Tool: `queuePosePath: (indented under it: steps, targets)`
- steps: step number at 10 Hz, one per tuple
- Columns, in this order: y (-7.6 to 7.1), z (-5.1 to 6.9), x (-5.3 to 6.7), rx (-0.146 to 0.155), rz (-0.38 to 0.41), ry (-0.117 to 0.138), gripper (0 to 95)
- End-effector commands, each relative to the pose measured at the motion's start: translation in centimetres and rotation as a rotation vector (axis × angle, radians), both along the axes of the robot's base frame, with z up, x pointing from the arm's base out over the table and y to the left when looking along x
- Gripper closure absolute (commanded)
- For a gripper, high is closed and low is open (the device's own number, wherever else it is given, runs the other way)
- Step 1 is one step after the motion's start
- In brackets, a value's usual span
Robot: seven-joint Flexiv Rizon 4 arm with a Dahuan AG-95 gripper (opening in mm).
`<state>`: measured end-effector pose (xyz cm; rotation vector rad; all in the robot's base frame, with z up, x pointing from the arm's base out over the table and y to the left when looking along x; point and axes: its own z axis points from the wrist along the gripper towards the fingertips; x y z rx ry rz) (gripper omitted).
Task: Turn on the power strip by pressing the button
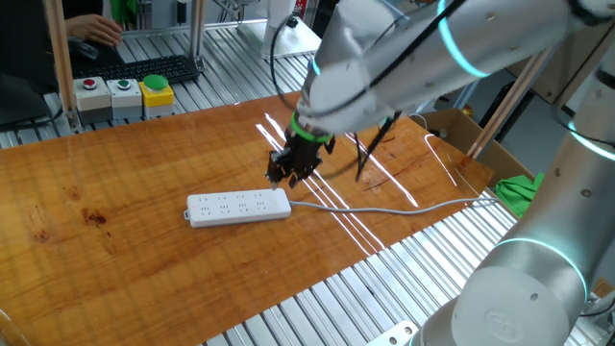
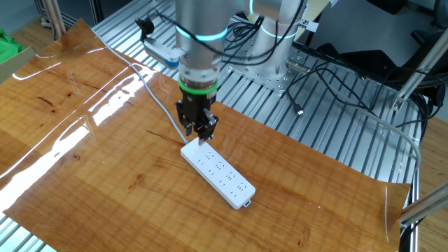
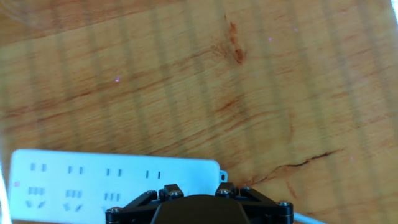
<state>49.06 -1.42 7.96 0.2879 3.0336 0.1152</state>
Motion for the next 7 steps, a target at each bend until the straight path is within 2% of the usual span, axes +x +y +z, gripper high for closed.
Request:
queuePosePath:
  steps: [1, 3, 5, 7]
  targets:
    - [0.1, 0.8, 0.4, -0.004, 0.035, -0.005, 95.0]
    - [0.2, 2.5, 0.4, -0.007, 0.037, 0.008, 95.0]
    - [0.2, 3.1, 0.4, -0.005, 0.042, 0.020, 95.0]
    - [0.2, 3.5, 0.3, -0.013, 0.104, 0.007, 95.0]
